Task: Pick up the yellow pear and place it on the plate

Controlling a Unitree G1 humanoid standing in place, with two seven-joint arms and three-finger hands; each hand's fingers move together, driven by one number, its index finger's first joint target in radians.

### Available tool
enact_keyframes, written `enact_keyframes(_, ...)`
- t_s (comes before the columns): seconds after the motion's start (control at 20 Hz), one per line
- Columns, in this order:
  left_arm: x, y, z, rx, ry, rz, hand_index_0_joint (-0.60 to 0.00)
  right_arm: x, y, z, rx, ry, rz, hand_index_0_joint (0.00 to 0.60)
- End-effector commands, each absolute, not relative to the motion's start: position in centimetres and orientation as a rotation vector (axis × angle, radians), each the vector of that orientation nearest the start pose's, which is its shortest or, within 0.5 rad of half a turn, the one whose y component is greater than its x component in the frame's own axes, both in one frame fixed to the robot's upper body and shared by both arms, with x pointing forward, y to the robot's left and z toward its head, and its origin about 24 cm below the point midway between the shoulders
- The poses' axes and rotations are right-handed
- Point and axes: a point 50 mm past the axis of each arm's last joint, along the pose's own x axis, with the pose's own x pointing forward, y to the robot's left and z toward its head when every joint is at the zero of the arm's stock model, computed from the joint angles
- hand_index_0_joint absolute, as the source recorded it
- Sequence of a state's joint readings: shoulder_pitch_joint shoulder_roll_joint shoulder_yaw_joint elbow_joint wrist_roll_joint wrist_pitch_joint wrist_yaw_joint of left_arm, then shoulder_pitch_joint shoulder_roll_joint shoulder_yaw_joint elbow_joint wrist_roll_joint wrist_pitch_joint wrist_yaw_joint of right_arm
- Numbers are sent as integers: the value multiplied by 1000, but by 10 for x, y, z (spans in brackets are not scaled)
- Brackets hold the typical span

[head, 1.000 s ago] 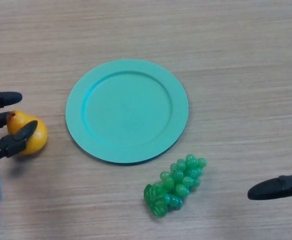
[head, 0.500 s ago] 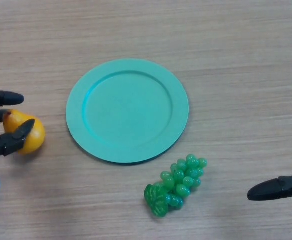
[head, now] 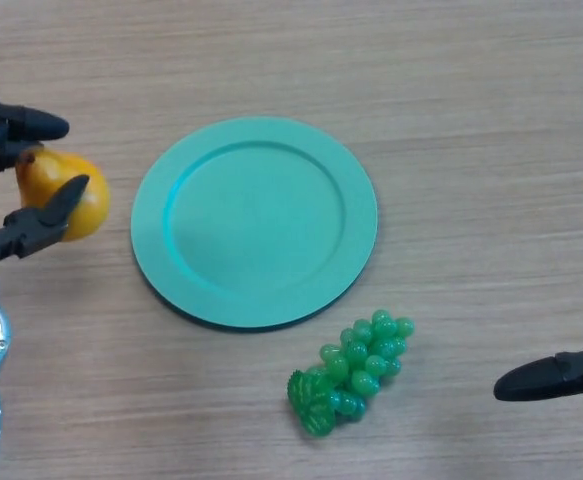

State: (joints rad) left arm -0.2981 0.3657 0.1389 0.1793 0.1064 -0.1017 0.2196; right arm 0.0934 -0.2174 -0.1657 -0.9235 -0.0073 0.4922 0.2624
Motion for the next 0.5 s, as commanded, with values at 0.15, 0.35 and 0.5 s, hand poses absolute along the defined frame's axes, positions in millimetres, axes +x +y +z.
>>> enact_keyframes(0.15, 302, 235, 164, 364, -492, 301, -600, 177, -182, 210, -337, -499, 99, 0)
enact_keyframes(0.35, 307, 191, 157, 290, -476, 121, -600, 177, -183, 210, -348, -505, 91, 0)
enact_keyframes(0.5, 314, 177, 149, 197, -431, 47, -600, 175, -187, 213, -341, -518, 80, 0)
